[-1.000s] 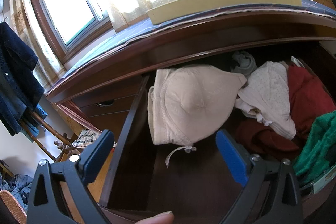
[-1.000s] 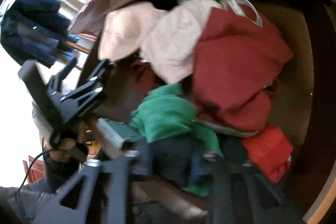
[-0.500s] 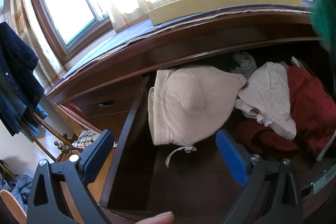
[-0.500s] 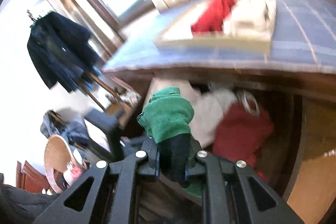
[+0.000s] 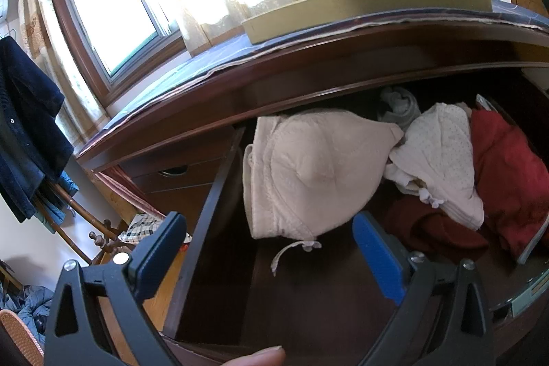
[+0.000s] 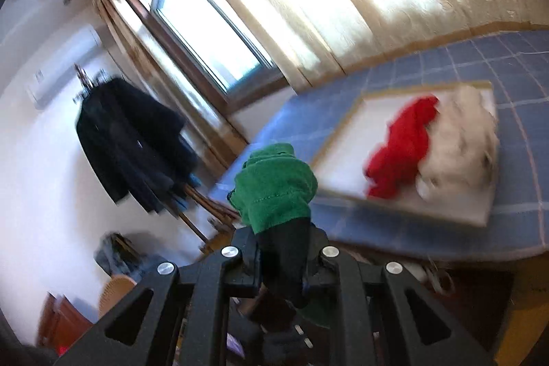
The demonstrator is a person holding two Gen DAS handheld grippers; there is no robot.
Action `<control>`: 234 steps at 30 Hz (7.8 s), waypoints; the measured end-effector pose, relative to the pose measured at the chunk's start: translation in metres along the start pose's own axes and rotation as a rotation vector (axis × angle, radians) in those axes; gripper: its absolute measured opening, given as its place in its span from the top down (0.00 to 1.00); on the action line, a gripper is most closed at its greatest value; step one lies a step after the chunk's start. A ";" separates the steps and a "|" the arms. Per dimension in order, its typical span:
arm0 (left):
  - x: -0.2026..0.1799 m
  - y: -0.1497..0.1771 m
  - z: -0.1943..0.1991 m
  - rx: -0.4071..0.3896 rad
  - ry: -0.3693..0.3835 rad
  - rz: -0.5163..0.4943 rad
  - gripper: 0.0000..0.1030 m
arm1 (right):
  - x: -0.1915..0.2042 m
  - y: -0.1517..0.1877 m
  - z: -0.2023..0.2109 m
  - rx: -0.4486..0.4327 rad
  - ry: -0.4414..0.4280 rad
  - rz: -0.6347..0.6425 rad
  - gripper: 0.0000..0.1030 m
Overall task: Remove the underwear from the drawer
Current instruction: 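Lift the green cloth to the tan tray and open the right gripper, then lower the right gripper into the drawer onto the dark red cloth, then grasp the dark red cloth with the right gripper and lift it, then carry the dark red cloth to the tan tray and release it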
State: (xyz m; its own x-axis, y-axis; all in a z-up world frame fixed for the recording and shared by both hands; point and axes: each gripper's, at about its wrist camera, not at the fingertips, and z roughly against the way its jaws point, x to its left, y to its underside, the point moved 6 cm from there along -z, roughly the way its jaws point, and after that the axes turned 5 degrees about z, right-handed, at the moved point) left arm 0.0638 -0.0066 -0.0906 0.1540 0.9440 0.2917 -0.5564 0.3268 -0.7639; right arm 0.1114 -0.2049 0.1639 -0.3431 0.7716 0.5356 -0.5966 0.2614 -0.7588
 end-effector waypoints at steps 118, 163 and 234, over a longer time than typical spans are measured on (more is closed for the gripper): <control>-0.001 0.001 0.002 -0.010 0.012 0.000 0.03 | -0.157 0.232 -0.110 0.806 0.595 -0.059 0.12; -0.001 0.002 0.002 -0.018 0.022 -0.001 0.03 | -0.060 0.144 0.037 0.256 0.484 0.037 0.77; 0.001 0.003 0.000 -0.019 0.030 -0.003 0.03 | -0.014 -0.037 -0.194 -0.029 0.618 0.352 0.30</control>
State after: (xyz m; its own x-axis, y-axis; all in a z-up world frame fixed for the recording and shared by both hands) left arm 0.0626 -0.0044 -0.0922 0.1804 0.9438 0.2770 -0.5400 0.3305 -0.7741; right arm 0.2796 -0.1128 0.1126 -0.0322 0.9985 -0.0451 -0.5032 -0.0552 -0.8624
